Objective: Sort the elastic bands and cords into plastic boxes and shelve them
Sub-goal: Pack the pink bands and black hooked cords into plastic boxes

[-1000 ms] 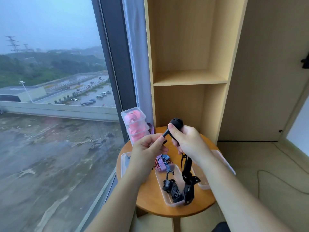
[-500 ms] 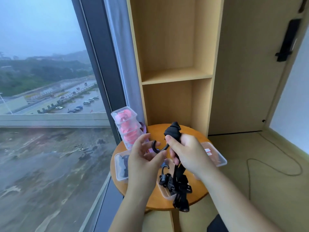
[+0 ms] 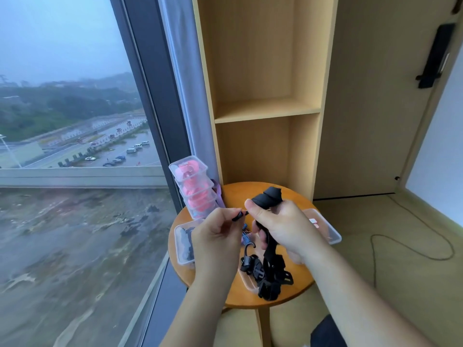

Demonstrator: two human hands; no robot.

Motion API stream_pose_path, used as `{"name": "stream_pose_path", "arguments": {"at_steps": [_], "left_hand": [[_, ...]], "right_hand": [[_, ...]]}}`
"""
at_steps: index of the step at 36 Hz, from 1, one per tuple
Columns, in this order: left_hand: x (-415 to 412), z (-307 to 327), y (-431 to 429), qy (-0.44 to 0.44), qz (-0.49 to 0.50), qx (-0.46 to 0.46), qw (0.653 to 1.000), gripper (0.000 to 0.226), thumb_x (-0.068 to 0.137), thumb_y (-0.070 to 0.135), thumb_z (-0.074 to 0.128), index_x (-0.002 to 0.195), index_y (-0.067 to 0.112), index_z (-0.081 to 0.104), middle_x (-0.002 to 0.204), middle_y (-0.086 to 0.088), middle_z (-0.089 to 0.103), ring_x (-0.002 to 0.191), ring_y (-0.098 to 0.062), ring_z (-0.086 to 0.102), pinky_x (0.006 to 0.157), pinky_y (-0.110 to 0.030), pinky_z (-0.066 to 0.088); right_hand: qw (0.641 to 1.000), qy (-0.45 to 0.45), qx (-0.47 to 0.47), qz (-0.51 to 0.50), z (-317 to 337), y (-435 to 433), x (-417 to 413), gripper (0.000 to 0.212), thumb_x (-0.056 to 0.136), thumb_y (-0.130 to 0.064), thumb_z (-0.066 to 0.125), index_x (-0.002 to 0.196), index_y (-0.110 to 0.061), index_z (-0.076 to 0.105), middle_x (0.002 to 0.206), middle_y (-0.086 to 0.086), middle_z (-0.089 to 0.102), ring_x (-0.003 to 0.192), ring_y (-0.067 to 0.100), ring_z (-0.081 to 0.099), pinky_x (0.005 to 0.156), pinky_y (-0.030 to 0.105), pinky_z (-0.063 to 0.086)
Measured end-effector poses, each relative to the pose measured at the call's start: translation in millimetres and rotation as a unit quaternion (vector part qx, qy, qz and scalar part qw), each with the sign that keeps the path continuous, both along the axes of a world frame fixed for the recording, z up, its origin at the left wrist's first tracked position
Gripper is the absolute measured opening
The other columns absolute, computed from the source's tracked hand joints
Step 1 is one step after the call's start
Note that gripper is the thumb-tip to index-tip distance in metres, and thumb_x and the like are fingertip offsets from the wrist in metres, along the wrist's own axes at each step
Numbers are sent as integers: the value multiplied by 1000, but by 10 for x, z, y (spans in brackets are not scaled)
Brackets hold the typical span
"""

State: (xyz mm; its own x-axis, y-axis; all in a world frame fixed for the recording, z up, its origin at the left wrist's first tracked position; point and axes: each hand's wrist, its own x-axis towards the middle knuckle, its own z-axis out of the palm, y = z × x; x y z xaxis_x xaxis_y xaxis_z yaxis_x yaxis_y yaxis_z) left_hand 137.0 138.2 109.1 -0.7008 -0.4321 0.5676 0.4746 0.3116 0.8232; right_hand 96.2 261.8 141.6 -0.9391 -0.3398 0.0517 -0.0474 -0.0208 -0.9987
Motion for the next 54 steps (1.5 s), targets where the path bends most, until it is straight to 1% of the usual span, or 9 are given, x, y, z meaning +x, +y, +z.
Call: {"name": "stream_pose_path", "arguments": {"at_steps": [9, 17, 24, 30, 35, 39, 44, 49, 54], "left_hand": [[-209, -81, -73, 71, 10, -119, 990, 46, 73, -15, 74, 81, 30, 70, 98, 6, 73, 89, 1, 68, 72, -7, 48], [-406, -116, -224, -208, -244, 190, 928, 47, 71, 55, 76, 102, 20, 74, 78, -12, 69, 66, -18, 66, 62, -25, 53], [-536, -106, -215, -200, -275, 228, 913, 17, 80, 33, 71, 80, 17, 77, 70, -5, 67, 58, -12, 61, 56, -20, 50], [-592, -184, -175, -83, -73, -62, 992, 17, 89, 1, 66, 81, 12, 76, 63, -1, 67, 57, -9, 64, 56, -16, 50], [-686, -297, -219, 23, 38, -298, 954, 8, 87, 12, 68, 79, 11, 70, 58, 2, 56, 55, -12, 52, 52, -19, 41], [-646, -338, -198, -124, -144, -71, 979, 14, 89, 27, 66, 96, 35, 75, 71, 0, 71, 66, -15, 69, 63, -24, 55], [-651, -157, -223, -270, -285, 198, 898, 35, 79, 53, 71, 95, 22, 77, 78, -14, 68, 69, -17, 67, 65, -26, 55], [-672, -82, -215, -318, -372, 288, 823, 26, 88, 32, 62, 78, 13, 76, 66, -4, 60, 51, -9, 51, 50, -19, 45], [-716, -90, -162, -239, -321, 245, 883, 22, 80, 19, 69, 91, 2, 61, 73, -9, 67, 54, -10, 59, 55, -20, 51]], "right_hand": [[996, -72, -44, -29, 21, 54, -182, 60, 71, -63, 63, 80, -4, 58, 54, 4, 55, 41, 13, 39, 38, 23, 29], [998, -6, -68, 12, -13, 74, -421, 48, 82, -47, 61, 77, 1, 55, 56, 6, 51, 42, 12, 37, 38, 20, 28], [999, -6, -32, 17, -62, 46, -590, 57, 80, -55, 57, 79, 2, 57, 50, 1, 54, 45, 18, 41, 43, 22, 37], [996, -90, -12, 24, -86, 86, -679, 55, 75, -59, 63, 72, -4, 58, 52, 6, 57, 43, 18, 49, 43, 25, 45], [986, -126, -104, -27, -187, 33, -687, 44, 66, -47, 77, 81, -9, 61, 60, 9, 58, 46, 15, 48, 44, 26, 44], [989, -78, -126, -25, -233, 44, -695, 46, 65, -40, 80, 85, -5, 58, 63, 11, 56, 45, 15, 47, 43, 24, 43], [995, -23, -93, 30, -211, 116, -765, 45, 70, -41, 80, 88, -5, 58, 66, 18, 52, 47, 18, 45, 45, 26, 41], [996, -3, -75, 46, -198, 113, -804, 45, 73, -43, 79, 87, -6, 58, 65, 19, 61, 47, 18, 48, 45, 24, 42], [997, -30, -24, 65, -195, 116, -832, 52, 69, -59, 79, 76, -9, 68, 61, 13, 60, 51, 22, 55, 49, 30, 49]]}}
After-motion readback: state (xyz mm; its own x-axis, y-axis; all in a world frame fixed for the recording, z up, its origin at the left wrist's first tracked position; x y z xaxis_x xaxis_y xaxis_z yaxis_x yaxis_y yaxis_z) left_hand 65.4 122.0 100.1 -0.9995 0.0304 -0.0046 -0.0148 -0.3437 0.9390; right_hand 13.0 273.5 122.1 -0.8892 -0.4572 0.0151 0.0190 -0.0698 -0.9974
